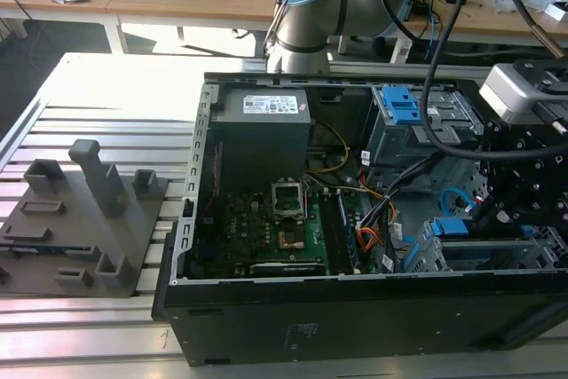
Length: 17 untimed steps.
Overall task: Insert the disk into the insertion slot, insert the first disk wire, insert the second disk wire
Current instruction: 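Insert the second disk wire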
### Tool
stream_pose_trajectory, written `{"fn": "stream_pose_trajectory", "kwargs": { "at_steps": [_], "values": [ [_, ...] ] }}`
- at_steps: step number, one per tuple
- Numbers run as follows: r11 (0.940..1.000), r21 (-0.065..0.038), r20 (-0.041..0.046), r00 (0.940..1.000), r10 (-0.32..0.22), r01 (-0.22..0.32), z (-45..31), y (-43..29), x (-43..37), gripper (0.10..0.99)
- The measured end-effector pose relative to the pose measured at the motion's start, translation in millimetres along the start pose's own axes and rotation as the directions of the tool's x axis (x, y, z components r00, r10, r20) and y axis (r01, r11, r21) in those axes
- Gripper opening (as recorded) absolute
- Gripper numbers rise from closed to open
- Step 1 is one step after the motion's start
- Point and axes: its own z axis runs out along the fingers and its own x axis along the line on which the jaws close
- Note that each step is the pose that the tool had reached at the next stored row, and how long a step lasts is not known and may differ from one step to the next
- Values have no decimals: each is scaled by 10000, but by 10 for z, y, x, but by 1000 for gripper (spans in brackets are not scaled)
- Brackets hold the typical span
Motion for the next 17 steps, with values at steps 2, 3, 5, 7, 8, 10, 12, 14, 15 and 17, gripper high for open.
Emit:
{"fn": "stream_pose_trajectory", "kwargs": {
  "at_steps": [2,3,5,7,8,10,12,14,15,17],
  "values": [
    [9999,1,34,9999,154,-154,8,-12,-7,165],
    [9998,1,34,9998,188,-188,11,-22,-13,165],
    [9997,-1,36,9997,237,-237,17,-44,-37,165],
    [9996,-1,37,9996,271,-271,21,-58,-70,165],
    [9996,-1,38,9996,283,-283,24,-63,-73,165],
    [9995,-1,34,9995,313,-313,26,-85,-75,165],
    [9994,-3,38,9994,340,-340,29,-100,-75,165],
    [9993,-3,34,9993,366,-366,32,-115,-74,165],
    [9993,-1,33,9993,378,-378,34,-117,-74,165],
    [9992,-3,33,9992,389,-389,43,-118,-74,165]
  ]
}}
